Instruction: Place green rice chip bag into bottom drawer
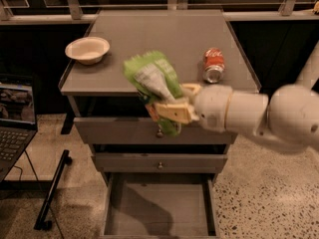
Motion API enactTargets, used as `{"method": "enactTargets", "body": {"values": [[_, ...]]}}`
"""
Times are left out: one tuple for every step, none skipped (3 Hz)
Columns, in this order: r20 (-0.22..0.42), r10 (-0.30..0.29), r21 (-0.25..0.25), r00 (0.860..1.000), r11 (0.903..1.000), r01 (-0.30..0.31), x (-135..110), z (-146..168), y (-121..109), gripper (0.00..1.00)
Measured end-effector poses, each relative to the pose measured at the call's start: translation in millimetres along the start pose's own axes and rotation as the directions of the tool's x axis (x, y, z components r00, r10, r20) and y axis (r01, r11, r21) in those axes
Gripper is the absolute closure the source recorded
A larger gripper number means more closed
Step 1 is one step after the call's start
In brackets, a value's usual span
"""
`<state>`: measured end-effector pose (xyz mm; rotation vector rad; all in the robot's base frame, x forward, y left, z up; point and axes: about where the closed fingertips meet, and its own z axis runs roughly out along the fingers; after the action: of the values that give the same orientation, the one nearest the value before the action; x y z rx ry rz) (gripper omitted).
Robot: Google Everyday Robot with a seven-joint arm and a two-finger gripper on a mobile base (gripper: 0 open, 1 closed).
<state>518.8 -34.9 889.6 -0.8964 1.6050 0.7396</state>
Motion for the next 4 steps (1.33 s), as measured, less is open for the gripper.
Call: {"method": "enactTargets", "body": {"values": [[0.020, 0.112, 0.071, 0.994, 0.9911, -0.113, 104.5, 3.3, -29.9, 1.00], [0.048, 0.184, 0.052, 0.982, 0.9810, -0.187, 136.0, 10.6, -34.9, 1.00], [0.048, 0.184, 0.052, 0.982, 0.9810, -0.187, 136.0, 10.6, -34.8, 1.00], [0.037, 0.206, 0.016, 0.978, 0.9783, -0.207, 146.2, 11.4, -23.6, 1.00]]}}
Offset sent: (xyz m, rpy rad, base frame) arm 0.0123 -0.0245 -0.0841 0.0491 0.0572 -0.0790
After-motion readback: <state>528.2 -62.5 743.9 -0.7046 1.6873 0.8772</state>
